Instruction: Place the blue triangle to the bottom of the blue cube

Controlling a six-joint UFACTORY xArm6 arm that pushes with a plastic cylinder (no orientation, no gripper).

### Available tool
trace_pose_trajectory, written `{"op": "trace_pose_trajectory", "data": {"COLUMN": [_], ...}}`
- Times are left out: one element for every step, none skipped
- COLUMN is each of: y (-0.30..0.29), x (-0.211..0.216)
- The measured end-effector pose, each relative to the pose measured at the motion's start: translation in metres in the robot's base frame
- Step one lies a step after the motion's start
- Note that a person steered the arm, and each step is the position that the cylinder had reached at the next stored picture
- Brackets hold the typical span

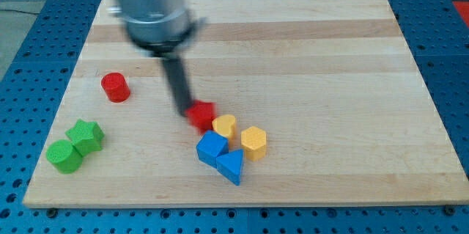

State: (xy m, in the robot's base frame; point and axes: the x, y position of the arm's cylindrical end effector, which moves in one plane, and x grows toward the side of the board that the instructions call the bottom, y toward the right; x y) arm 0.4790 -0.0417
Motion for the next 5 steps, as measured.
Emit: {"op": "trace_pose_trajectory", "data": {"y": [0.025, -0.010, -0.039, -0.095, -0.066], "x": [-0.001, 0.004, 0.064, 0.091, 0.138]}}
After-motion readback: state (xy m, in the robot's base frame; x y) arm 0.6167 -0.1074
